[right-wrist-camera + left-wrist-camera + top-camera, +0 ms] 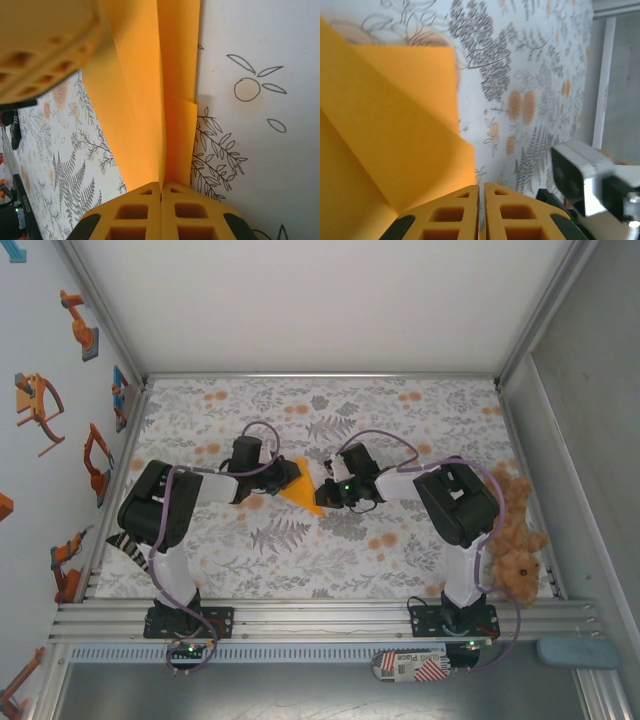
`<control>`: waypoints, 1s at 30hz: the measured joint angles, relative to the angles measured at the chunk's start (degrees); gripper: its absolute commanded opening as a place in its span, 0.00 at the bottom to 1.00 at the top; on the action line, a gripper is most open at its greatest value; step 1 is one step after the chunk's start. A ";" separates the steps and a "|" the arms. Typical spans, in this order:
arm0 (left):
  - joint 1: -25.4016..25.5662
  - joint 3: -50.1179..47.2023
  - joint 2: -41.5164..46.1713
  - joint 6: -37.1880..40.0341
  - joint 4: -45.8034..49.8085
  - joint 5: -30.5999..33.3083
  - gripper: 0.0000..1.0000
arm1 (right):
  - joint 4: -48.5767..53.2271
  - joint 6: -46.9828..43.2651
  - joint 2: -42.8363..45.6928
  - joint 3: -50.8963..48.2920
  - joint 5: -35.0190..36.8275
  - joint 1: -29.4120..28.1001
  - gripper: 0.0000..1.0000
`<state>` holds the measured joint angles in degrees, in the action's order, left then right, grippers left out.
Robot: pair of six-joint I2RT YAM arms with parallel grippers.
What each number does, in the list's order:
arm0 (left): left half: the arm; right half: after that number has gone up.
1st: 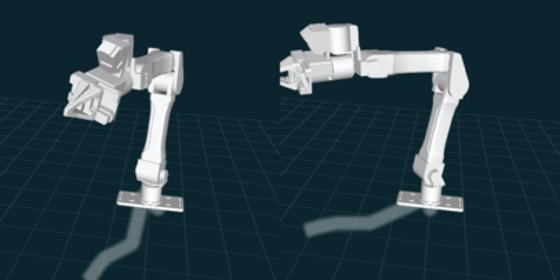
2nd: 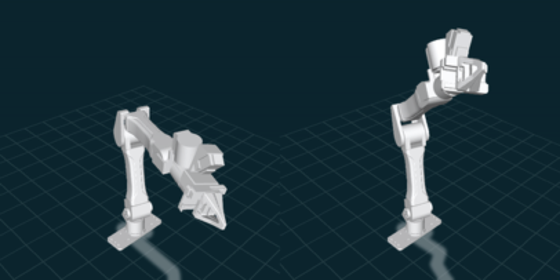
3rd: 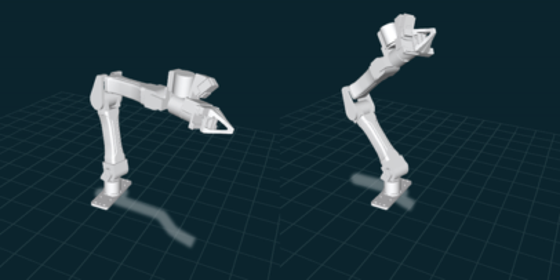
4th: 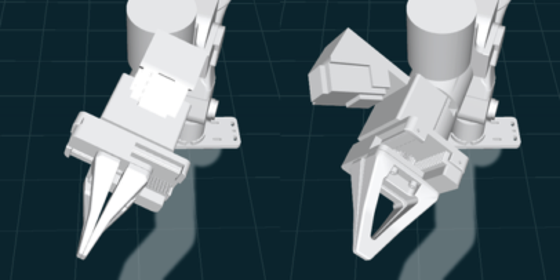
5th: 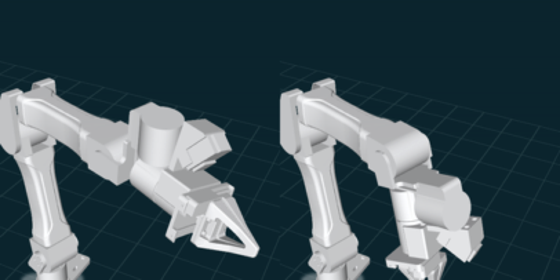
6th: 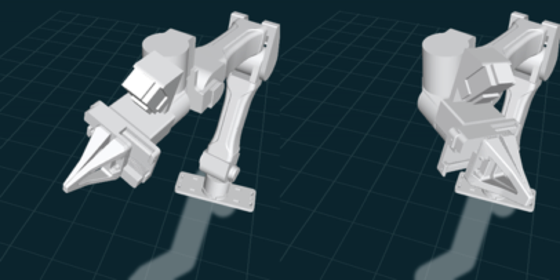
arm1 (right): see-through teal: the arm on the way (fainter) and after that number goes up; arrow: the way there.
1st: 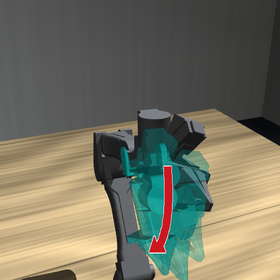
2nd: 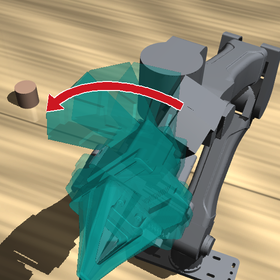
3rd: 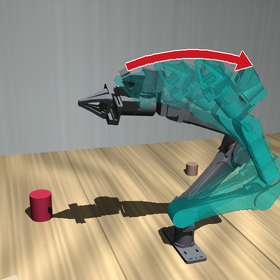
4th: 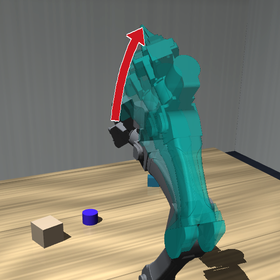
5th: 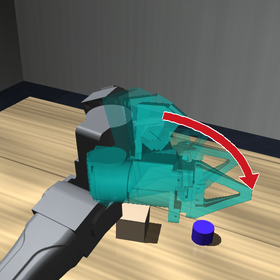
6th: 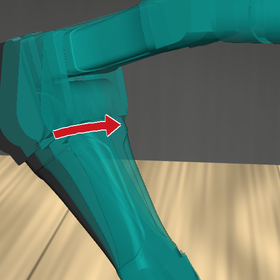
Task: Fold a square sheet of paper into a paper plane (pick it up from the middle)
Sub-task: Fourth fold the wing at the center of the table.
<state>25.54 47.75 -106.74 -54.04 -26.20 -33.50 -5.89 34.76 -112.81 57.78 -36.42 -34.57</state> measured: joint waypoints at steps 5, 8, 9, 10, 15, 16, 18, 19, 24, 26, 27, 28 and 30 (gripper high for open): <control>-0.13 -1.42 0.68 0.15 -1.33 0.00 0.11 | -0.11 0.00 0.00 -0.02 0.02 0.00 0.04; -0.11 -2.56 -0.04 -0.31 -2.36 -0.07 0.10 | -0.20 0.00 0.00 -0.07 0.04 0.00 0.04; -0.09 -2.58 -0.50 -0.48 -2.62 -0.09 0.10 | -0.24 0.02 0.00 -0.09 0.02 0.00 0.04; -0.07 -2.58 -0.98 -0.66 -3.02 -0.15 0.10 | -0.35 0.02 0.00 -0.13 0.02 0.00 0.04; 0.04 -2.34 -2.95 -1.14 -3.91 -0.39 0.09 | -0.59 0.02 0.00 -0.28 0.00 0.04 0.04; 0.15 -2.21 -3.28 -1.25 -3.98 -0.42 0.09 | -0.59 0.02 0.00 -0.31 -0.02 0.04 0.04; 0.31 -1.86 -3.69 -1.27 -3.98 -0.42 0.09 | -0.59 0.02 0.00 -0.31 0.00 0.04 0.05; 0.31 -1.73 -3.74 -1.27 -3.98 -0.44 0.09 | -0.59 0.02 0.00 -0.31 0.00 0.04 0.05; 0.37 -1.64 -3.98 -1.27 -4.00 -0.46 0.09 | -0.59 0.07 0.00 -0.31 -0.02 0.04 0.05; 0.35 -1.64 -4.31 -1.27 -4.17 -0.55 0.10 | -0.59 0.15 0.00 -0.31 -0.02 0.04 0.06; 0.35 -1.64 -4.37 -1.27 -4.26 -0.66 0.10 | -0.59 0.20 0.00 -0.31 -0.02 0.04 0.06; 0.35 -1.64 -4.42 -1.25 -4.28 -0.68 0.10 | -0.59 0.20 0.00 -0.31 -0.04 0.04 0.07; 0.35 -1.62 -4.48 -1.25 -4.39 -0.72 0.10 | -0.57 0.20 0.02 -0.31 -0.07 0.04 0.08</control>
<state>25.89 46.13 -111.22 -55.29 -30.59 -34.22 -6.46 34.96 -112.79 57.47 -36.49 -34.52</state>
